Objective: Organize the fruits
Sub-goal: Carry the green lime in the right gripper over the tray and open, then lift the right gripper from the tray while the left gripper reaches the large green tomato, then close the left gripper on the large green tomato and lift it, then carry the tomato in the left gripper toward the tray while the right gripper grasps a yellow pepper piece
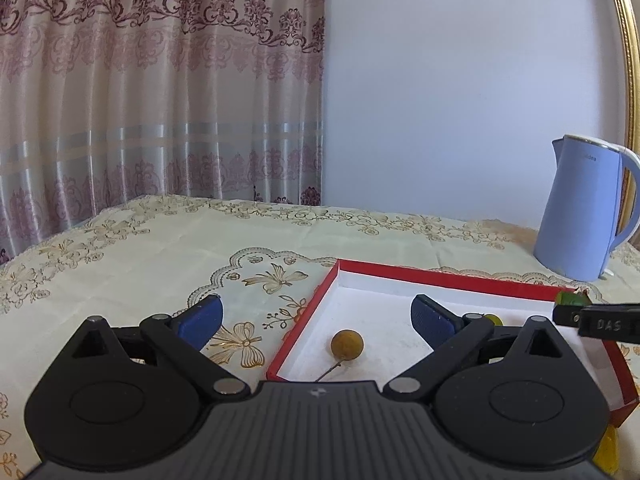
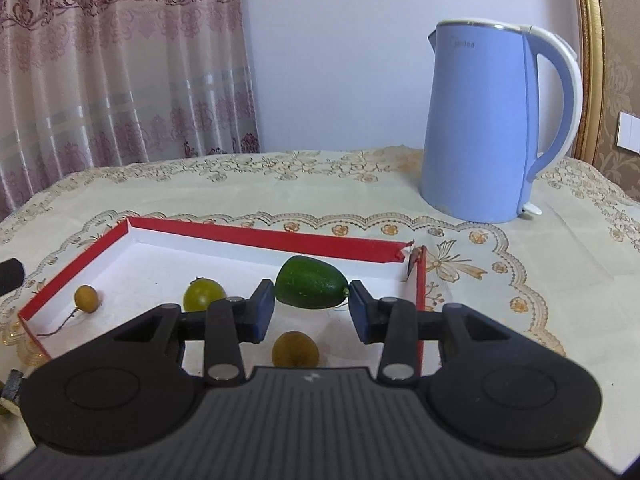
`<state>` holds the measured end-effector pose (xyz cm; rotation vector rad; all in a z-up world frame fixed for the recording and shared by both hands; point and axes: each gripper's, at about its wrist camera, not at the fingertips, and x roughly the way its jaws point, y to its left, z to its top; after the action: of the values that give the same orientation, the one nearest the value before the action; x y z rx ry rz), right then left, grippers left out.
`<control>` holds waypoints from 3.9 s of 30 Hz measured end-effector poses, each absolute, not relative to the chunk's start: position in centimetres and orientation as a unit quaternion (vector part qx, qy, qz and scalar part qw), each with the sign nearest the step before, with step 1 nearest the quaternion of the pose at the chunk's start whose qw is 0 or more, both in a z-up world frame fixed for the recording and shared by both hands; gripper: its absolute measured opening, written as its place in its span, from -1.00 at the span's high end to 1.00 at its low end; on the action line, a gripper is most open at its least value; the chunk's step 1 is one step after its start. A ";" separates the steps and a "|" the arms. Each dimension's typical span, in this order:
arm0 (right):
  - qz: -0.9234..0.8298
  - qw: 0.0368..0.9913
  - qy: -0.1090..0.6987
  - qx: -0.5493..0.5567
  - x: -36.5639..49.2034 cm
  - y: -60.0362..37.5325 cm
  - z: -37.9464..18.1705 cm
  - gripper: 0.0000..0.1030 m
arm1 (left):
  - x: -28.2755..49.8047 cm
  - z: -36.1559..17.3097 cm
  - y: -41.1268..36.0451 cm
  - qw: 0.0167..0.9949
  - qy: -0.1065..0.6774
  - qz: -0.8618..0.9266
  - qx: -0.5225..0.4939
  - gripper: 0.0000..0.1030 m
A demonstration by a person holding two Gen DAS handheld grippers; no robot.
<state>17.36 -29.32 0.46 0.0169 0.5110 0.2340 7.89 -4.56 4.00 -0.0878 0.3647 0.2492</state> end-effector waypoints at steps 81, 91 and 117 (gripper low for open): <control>0.038 0.971 0.215 0.096 3.0 -33.0 -2.6 -1.00 | 3.9 -0.3 1.2 0.917 0.332 -0.181 0.126 0.36; 0.052 0.972 0.211 0.095 2.9 -33.0 -2.6 -1.00 | 0.8 1.6 0.0 0.940 0.266 -0.159 0.145 0.36; 0.133 0.953 0.267 -0.049 4.3 -31.9 -2.1 -0.40 | 1.7 3.9 -5.3 0.962 0.251 -0.069 0.079 0.35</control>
<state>4.27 -31.85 -2.07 -0.1002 0.5426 0.2698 1.67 -5.33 3.88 0.1594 0.5081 -0.1404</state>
